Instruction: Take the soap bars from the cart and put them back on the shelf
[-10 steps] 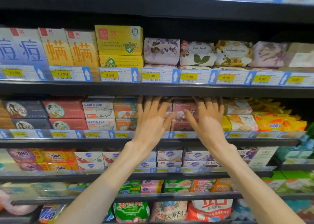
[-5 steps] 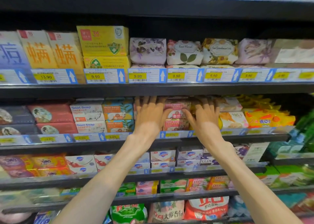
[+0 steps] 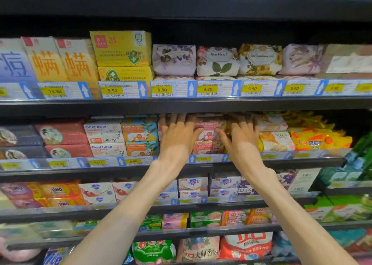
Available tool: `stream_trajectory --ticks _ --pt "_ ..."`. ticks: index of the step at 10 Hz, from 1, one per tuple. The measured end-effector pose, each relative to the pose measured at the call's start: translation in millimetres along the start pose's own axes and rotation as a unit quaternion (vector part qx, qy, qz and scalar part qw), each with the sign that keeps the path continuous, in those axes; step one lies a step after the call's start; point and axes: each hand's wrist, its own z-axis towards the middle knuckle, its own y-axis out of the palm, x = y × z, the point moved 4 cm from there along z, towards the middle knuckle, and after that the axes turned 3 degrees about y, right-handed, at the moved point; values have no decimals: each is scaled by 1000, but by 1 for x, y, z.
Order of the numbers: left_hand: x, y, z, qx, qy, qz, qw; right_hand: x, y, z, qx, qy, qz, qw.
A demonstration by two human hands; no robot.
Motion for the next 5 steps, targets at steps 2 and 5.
stream_trajectory --ticks 2,5 --pt "-3 0 -5 22 6 0 1000 -3 1 -1 15 -1 6 1000" --pt "-13 0 -27 186 102 27 977 10 -16 -11 15 -40 37 998"
